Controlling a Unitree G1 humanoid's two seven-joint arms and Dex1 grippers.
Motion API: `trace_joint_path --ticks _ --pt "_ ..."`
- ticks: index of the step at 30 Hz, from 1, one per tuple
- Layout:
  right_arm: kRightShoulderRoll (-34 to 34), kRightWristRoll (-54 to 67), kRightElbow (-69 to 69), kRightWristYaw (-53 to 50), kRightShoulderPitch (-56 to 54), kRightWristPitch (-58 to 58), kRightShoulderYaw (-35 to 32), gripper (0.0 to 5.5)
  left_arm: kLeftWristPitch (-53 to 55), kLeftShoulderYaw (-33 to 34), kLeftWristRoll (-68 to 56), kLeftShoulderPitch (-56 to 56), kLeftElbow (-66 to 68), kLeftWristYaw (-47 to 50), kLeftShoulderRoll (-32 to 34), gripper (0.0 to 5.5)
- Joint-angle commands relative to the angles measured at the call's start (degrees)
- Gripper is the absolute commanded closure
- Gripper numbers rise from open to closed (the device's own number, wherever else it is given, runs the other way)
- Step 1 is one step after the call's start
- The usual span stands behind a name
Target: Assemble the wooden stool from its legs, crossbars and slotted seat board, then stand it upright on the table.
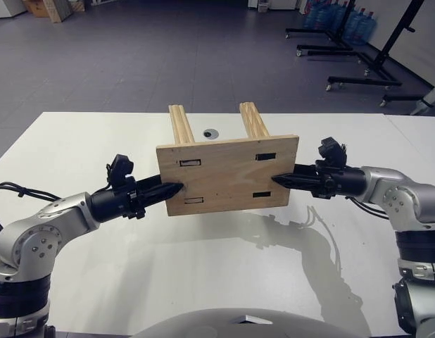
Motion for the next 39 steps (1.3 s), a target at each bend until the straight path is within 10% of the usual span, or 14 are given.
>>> trace_joint_path --ticks 1,15,30,39 --pt "5.63 7.53 -1.89 -8.19 -7.18 14.86 1.51 3.52 5.45 -3.70 -18.70 -7.72 -0.21 9.05 -4.67 3.45" --pt "24.17 10.69 15.75 -38.61 -26.37 35.48 -21.07 3.66 -4.98 -8.99 -47.97 -22.57 12.02 50.41 -7.26 3.52" --pt "32.48 6.59 30.15 -62.28 -33.49 23.57 -32.31 3.67 -11.48 -9.73 -41.12 -28.99 30.85 72.37 -14.85 3.59" --pt "34.01 12.82 38.46 -66.01 -38.21 15.63 -36.80 1.72 -13.05 -5.43 -36.22 -33.15 39.57 67.63 -22.11 2.23"
